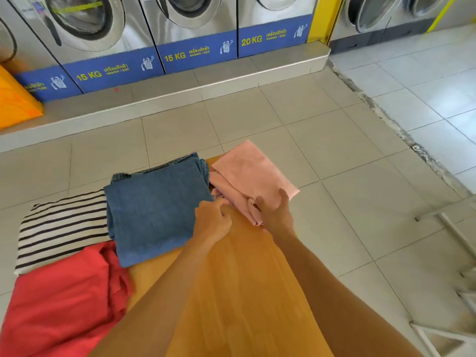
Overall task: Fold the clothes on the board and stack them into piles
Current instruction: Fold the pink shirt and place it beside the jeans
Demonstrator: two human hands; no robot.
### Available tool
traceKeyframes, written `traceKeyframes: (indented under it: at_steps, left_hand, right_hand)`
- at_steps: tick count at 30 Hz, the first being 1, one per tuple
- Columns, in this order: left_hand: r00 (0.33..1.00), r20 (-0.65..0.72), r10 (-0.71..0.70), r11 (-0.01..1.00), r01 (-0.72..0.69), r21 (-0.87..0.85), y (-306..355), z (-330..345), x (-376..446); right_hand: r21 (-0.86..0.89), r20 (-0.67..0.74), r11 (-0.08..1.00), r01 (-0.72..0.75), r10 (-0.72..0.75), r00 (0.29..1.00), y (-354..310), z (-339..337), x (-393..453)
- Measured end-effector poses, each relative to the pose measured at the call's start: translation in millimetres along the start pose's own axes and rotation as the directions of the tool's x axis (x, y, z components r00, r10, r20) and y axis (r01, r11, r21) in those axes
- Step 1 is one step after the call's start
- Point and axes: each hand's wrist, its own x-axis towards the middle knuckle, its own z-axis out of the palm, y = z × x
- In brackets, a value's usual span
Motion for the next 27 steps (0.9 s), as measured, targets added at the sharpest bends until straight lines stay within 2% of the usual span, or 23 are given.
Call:
traceKeyframes:
  at_steps: [2,6,8,17,20,24,25,27]
  left_hand:
    - [1.0,0.006,-0.019,1.0,0.019,0.018,0.5,2.0,-0.1]
    - [1.0,-0.005,-0.02,1.0,0.02,0.011,2.9,1.9,-1.3]
    - [0.999,-0.007,-0.037,0.999,0.037,0.006,3.1,1.7,-2.2]
    - [0.998,-0.061,0.013,1.0,-0.013,-0.01,27.3,19.8,-14.3]
    - [0.999,0.032,0.007,0.997,-0.009,0.073,32.1,42.5,-22.1]
    - [0.988,0.151,-0.01,0.986,-0.016,0.167,27.1,84.2,-54.7]
    - [0.991,0.133,-0.021,0.981,-0.005,0.196,24.0,93.1,-65.4]
    - [0.992,0.032,-0.126,0.973,0.117,0.2,16.6,104.8,-85.5]
  right_hand:
    - [0.026,0.001,1.0,-0.001,0.001,1.0,-3.9,7.1,6.2]
    - [0.146,0.122,0.987,-0.062,0.044,0.992,4.9,6.9,16.8]
    - [0.188,0.136,0.981,-0.052,0.026,0.99,13.9,-1.0,7.1]
    - [0.038,0.151,0.999,-0.012,0.007,0.988,99.4,-76.8,-79.4]
    - [-0.072,0.185,0.997,-0.021,0.034,0.982,133.8,-102.7,-97.3]
    - [-0.156,0.311,0.988,0.004,0.045,0.949,164.7,-135.3,-113.4]
    - [-0.171,0.337,0.985,0.017,0.042,0.941,167.1,-141.3,-116.2]
    - [-0.222,0.367,0.974,0.04,0.046,0.929,167.5,-148.8,-117.2]
